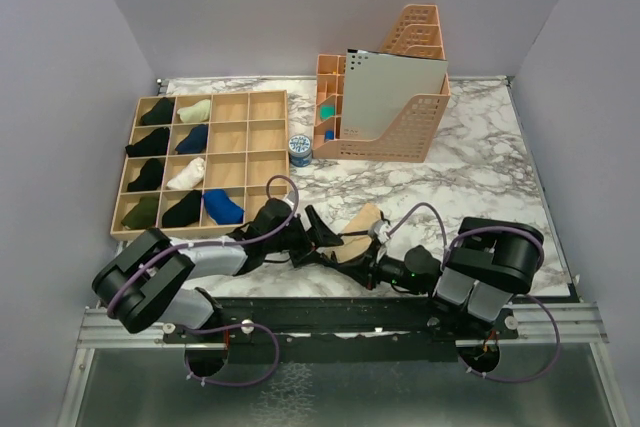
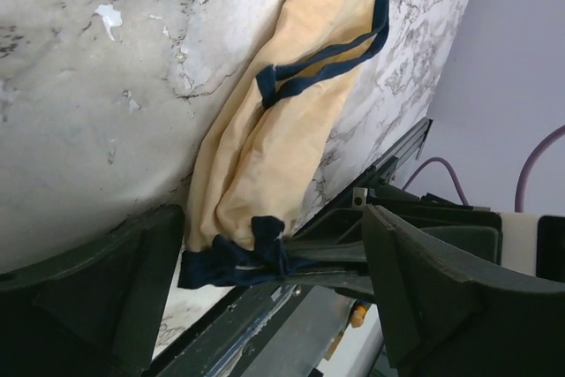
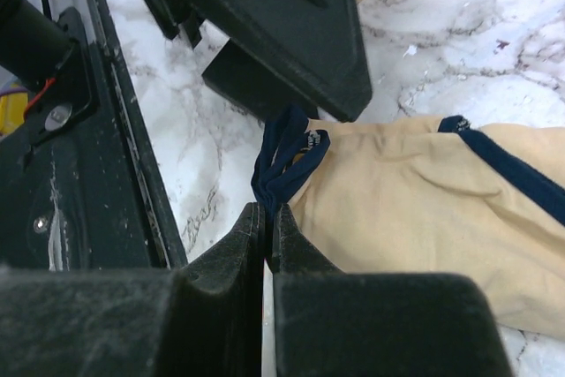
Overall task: Roll the underwear
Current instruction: Roll the underwear to the center of the board.
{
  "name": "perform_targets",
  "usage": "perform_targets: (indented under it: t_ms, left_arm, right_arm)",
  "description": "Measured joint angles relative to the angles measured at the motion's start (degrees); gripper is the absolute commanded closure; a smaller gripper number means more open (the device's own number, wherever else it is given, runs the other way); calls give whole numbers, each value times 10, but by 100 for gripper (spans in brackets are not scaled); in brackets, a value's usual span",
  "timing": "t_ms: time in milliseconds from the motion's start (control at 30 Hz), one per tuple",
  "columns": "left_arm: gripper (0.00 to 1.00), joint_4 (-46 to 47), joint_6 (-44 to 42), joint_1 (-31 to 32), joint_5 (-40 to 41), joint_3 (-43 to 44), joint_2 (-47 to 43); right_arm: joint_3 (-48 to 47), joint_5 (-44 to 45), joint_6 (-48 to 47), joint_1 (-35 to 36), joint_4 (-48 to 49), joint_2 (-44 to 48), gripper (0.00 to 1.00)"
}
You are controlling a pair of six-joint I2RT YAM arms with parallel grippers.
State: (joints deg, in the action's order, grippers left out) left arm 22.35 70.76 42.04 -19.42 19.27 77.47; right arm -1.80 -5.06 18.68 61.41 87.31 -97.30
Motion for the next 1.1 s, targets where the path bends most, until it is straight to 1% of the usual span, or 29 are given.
perform_targets:
  t_ms: [167, 233, 333, 433, 500, 533, 600, 733, 800, 867, 933, 1100]
  left_arm:
    - [39, 7, -5, 1, -5, 13, 29]
    - [43, 6, -10, 1, -5, 13, 36]
    - [54, 5, -16, 1, -5, 13, 44]
    - [58, 3, -25, 2, -7, 13, 52]
    - [68, 3, -29, 2, -9, 14, 56]
    - [72, 3, -30, 2, -10, 15, 57]
    - [84, 0, -37, 4, -10, 16, 63]
    - [96, -7, -42, 5, -14, 17, 71]
    - [99, -8, -42, 5, -14, 18, 71]
    - [100, -9, -40, 5, -13, 18, 70]
    - [100, -12, -39, 5, -13, 18, 67]
    - [100, -28, -31, 0, -7, 18, 55]
  right_arm:
    - [0, -19, -13, 0, 0, -12, 100]
    - [0, -22, -20, 0, 0, -12, 100]
    - [0, -25, -29, 0, 0, -12, 100]
    - [0, -32, -40, 0, 0, -12, 100]
    - [0, -39, -52, 0, 0, -12, 98]
    - [0, -43, -57, 0, 0, -12, 97]
    - [0, -50, -67, 0, 0, -12, 92]
    - [0, -63, -92, 0, 0, -12, 77]
    - [0, -69, -107, 0, -2, -7, 68]
    - [-2, -79, -125, 0, -10, 10, 60]
    - [-17, -90, -157, 0, -60, 51, 53]
    - [-80, -101, -244, 0, -241, 170, 49]
